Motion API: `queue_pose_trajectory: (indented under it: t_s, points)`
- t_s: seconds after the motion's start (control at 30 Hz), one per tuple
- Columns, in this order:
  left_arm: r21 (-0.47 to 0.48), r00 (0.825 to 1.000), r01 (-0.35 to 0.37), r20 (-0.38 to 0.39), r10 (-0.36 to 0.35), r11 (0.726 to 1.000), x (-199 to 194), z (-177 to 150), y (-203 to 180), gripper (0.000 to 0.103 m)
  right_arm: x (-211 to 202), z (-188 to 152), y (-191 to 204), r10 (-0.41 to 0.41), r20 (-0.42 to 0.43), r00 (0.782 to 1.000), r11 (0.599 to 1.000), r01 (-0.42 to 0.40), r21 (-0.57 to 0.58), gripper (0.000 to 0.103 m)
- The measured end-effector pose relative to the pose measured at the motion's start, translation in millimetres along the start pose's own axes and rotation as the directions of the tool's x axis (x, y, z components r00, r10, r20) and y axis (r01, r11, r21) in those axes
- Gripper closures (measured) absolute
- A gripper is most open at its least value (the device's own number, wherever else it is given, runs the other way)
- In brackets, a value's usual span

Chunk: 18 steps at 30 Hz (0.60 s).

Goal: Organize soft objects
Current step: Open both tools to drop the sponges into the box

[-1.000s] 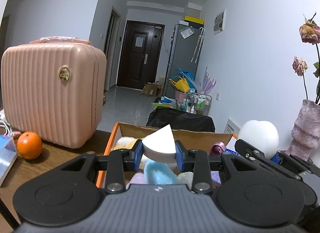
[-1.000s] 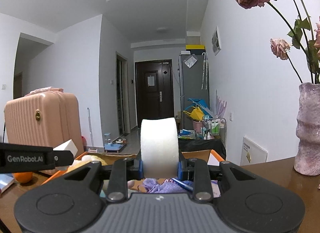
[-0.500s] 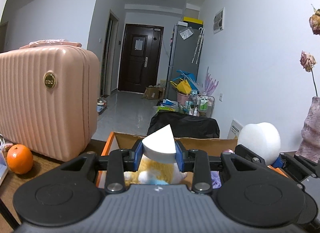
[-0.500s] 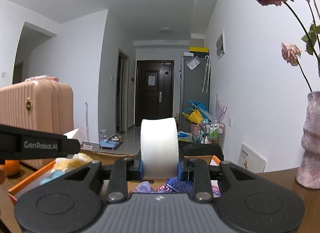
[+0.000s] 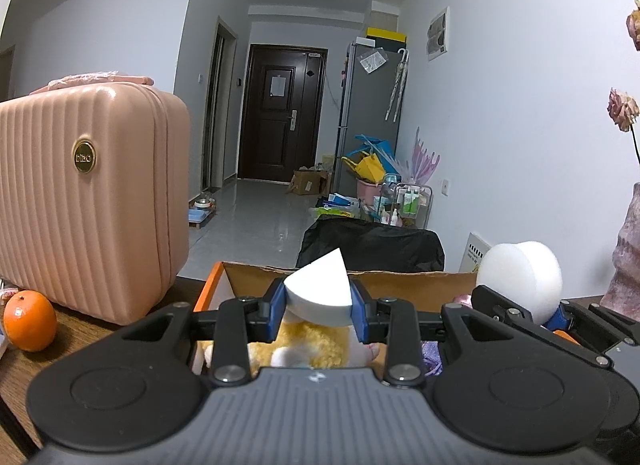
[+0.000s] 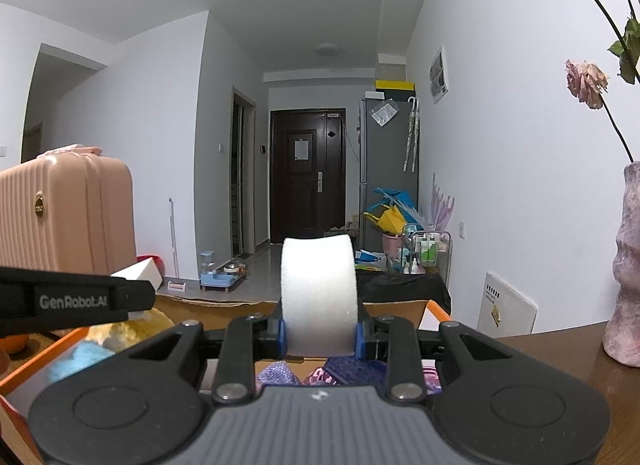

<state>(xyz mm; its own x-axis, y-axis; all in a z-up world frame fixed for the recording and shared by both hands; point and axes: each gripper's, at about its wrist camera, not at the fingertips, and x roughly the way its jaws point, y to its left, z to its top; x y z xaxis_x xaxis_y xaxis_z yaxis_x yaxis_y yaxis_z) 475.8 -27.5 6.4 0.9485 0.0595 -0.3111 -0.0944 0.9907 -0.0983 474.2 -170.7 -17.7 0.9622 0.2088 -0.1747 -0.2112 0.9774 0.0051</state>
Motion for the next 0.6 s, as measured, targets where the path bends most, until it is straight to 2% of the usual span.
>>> queue_pose_trajectory:
  t_s: [0.17, 0.23, 0.27, 0.3, 0.33, 0.37, 0.4, 0.43, 0.47, 0.5, 0.57, 0.6]
  points:
    - [-0.013, 1.0, -0.001, 0.001, 0.001, 1.0, 0.9, -0.3, 2.4, 0.064, 4.0, 1.6, -2.6, 0.002, -0.025, 1.0, 1.0, -0.002, 0.004, 0.074]
    - [-0.016, 1.0, -0.01, 0.01, 0.01, 1.0, 1.0, 0.3, 4.2, 0.052, 4.2, 1.5, -2.0, -0.01, -0.023, 1.0, 1.0, 0.01, 0.001, 0.072]
    - [-0.017, 1.0, -0.019, 0.013, 0.019, 1.0, 0.4, 0.3, 4.4, 0.047, 6.0, 3.9, -1.9, -0.012, -0.025, 1.0, 1.0, 0.012, -0.003, 0.067]
    - [-0.021, 0.999, -0.028, 0.017, 0.028, 0.999, -0.7, -0.2, 4.0, 0.035, 6.6, 3.9, -1.3, -0.014, -0.025, 1.0, 1.0, 0.013, -0.002, 0.058]
    - [-0.023, 0.999, -0.039, 0.025, 0.04, 0.999, -1.8, -0.6, 4.1, 0.028, 7.3, 4.1, -0.6, -0.016, -0.024, 1.0, 1.0, 0.016, 0.0, 0.052]
    - [-0.024, 0.998, -0.05, 0.034, 0.051, 0.998, -3.0, -0.9, 4.7, 0.026, 7.1, 4.0, -0.3, -0.02, -0.022, 1.0, 1.0, 0.02, 0.0, 0.041]
    - [-0.028, 0.997, -0.059, 0.04, 0.06, 0.998, -4.0, -1.0, 5.6, 0.018, 6.4, 3.4, -0.5, -0.025, -0.015, 1.0, 1.0, 0.025, 0.003, 0.031]
    - [-0.036, 0.997, -0.069, 0.043, 0.071, 0.997, -4.9, -1.3, 6.7, 0.008, 5.6, 3.5, -0.7, -0.029, -0.007, 1.0, 1.0, 0.029, 0.005, 0.026]
    - [-0.043, 0.995, -0.089, 0.051, 0.091, 0.995, -6.0, -1.7, 7.6, 0.003, 5.0, 3.7, -0.6, -0.033, 0.0, 0.999, 0.999, 0.033, 0.006, 0.016]
    - [-0.047, 0.991, -0.115, 0.066, 0.118, 0.992, -7.5, -2.5, 8.3, 0.0, 4.2, 3.2, -0.5, -0.037, 0.005, 0.999, 0.999, 0.037, 0.006, 0.008]
    - [-0.044, 0.987, -0.136, 0.083, 0.14, 0.99, -8.4, -1.5, 7.4, 0.0, 3.7, 2.3, -0.3, -0.045, 0.014, 0.999, 0.999, 0.045, 0.006, 0.0]
    - [-0.048, 0.987, -0.137, 0.079, 0.141, 0.989, -8.4, -1.7, 8.2, 0.0, 3.7, 1.9, -0.3, -0.046, 0.017, 0.999, 0.999, 0.046, 0.006, 0.0]
